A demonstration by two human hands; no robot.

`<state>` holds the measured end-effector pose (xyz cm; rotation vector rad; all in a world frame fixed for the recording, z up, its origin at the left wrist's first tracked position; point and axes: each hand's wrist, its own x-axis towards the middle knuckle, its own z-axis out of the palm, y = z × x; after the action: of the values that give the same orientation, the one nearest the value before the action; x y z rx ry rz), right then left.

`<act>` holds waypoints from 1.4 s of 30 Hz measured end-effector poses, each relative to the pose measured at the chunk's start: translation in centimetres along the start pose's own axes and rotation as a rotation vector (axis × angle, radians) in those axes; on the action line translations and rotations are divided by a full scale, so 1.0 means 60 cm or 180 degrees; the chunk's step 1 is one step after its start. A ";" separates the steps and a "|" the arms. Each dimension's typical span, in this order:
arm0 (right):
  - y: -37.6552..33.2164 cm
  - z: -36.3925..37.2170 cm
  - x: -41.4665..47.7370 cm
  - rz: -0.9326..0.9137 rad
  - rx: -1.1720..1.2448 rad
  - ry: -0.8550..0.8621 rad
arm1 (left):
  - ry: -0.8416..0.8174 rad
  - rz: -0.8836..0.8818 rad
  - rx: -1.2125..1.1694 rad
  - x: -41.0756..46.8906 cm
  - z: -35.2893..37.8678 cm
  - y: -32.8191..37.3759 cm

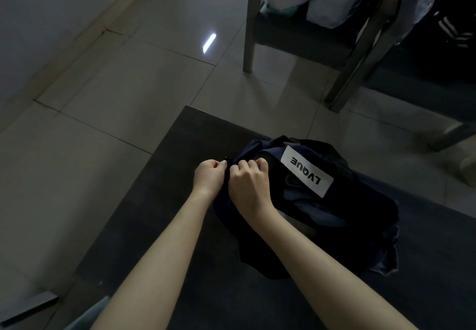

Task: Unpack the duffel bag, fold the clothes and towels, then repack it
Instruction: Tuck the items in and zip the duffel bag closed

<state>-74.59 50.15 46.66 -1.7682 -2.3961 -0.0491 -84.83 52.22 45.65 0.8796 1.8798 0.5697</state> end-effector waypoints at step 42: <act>0.133 0.003 -0.111 0.0920 0.0434 -0.0344 | -0.0139 0.3401 0.2713 -0.061 0.111 -0.048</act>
<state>-65.13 46.26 44.95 -2.0760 -2.1263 0.2447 -78.74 47.63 42.75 2.4735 1.4568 0.3054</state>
